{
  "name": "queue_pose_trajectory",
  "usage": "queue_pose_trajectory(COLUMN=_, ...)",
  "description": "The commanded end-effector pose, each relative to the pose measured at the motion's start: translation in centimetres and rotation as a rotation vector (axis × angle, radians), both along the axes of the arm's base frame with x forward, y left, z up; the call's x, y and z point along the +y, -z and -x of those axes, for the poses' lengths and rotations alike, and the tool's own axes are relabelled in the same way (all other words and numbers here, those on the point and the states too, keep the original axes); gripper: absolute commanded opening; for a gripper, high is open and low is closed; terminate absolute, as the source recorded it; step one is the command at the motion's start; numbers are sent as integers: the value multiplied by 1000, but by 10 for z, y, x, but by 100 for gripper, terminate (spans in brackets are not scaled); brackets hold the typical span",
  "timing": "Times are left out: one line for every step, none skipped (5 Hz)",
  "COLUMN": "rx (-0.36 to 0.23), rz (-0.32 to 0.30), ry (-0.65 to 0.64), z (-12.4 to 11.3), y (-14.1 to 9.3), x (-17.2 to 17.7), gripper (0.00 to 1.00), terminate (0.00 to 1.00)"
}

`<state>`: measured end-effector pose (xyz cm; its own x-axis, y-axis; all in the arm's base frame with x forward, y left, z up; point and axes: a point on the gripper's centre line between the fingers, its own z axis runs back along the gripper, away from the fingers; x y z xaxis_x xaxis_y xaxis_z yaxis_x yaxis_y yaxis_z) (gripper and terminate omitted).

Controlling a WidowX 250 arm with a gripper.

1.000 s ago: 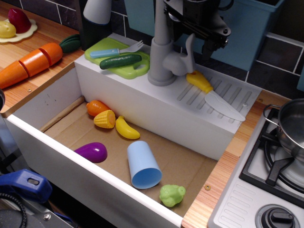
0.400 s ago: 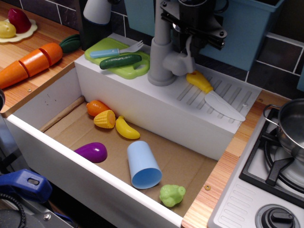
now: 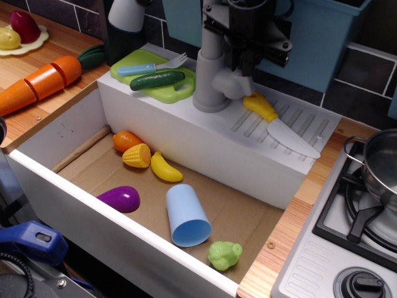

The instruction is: Turn lever vertical to front

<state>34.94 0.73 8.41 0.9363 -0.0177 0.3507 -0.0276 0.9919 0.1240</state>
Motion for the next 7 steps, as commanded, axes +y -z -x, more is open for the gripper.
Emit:
queue_pose_trajectory(rx=-55, rz=30, ry=-56, z=22, y=-8, x=-8, gripper=0, terminate=0)
queue_pose_trajectory(rx=-68, rz=29, ry=-71, z=32, y=6, x=-10, gripper=0, terminate=0)
queue_pose_trajectory(rx=-76, rz=48, ry=-85, z=38, y=20, x=-9, gripper=0, terminate=0)
queue_pose_trajectory(rx=-66, rz=107, ry=-85, z=43, y=37, x=-4, gripper=0, terminate=0)
queue_pose_trajectory(rx=-59, rz=113, ry=-77, z=45, y=45, x=-2, gripper=0, terminate=0)
queue_pose_trajectory(rx=-21, rz=157, ry=-70, z=43, y=51, x=8, gripper=0, terminate=0)
queue_pose_trajectory(rx=-16, rz=130, ry=-64, z=41, y=49, x=11, gripper=0, terminate=100)
